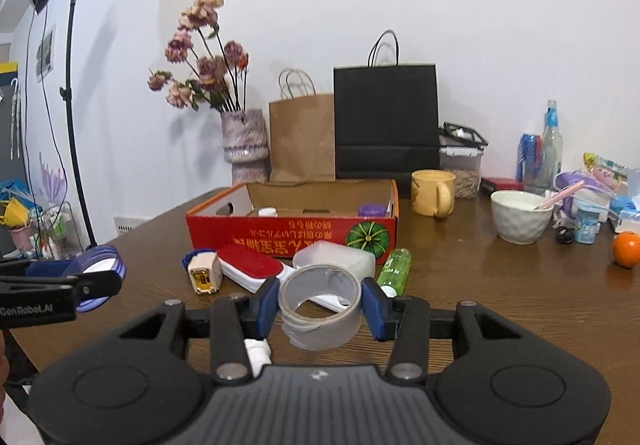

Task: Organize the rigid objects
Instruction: 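Grasp the blue-rimmed lid with the left tool while the right grasps the tape roll, then carry the blue-rimmed lid and tape roll into the cardboard box with both tools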

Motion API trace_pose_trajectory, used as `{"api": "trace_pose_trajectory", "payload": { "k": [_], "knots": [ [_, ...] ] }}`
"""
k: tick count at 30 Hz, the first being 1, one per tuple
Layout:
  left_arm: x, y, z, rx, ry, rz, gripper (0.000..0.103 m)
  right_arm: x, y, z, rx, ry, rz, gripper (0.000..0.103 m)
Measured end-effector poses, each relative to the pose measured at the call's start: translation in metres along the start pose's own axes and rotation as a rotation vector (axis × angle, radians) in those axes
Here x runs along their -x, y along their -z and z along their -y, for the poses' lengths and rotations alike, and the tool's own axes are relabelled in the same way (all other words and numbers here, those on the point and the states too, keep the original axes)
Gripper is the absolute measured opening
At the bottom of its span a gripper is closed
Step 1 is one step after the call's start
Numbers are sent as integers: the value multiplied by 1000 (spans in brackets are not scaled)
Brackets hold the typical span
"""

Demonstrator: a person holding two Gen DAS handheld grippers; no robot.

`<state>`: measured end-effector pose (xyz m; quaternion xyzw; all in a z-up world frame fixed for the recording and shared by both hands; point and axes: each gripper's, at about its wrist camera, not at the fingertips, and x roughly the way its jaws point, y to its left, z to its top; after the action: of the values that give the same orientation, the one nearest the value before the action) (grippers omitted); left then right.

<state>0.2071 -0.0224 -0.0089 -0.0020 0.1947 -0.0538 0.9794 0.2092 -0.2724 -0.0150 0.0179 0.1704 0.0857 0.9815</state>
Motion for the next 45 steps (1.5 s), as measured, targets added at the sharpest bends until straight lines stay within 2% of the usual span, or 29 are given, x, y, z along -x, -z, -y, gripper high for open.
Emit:
{"api": "trace_pose_trajectory", "payload": {
  "k": [4, 8, 19, 28, 35, 45],
  "knots": [
    [16, 2, -6, 11, -14, 26, 67, 23, 0, -5, -6, 5, 60, 43],
    [30, 3, -9, 21, -15, 49, 67, 37, 1, -8, 2, 2, 76, 43],
    [27, -1, -12, 23, -7, 56, 67, 31, -6, -11, 4, -3, 78, 43],
    [-12, -24, -16, 25, -7, 54, 67, -13, -31, -6, 21, -24, 63, 43],
    [-65, -51, -23, 3, -22, 46, 67, -68, -55, 4, 19, -36, 25, 43],
    [-142, -92, -34, 9, -3, 28, 67, -150, -97, 23, 4, -51, -13, 43]
  ]
}}
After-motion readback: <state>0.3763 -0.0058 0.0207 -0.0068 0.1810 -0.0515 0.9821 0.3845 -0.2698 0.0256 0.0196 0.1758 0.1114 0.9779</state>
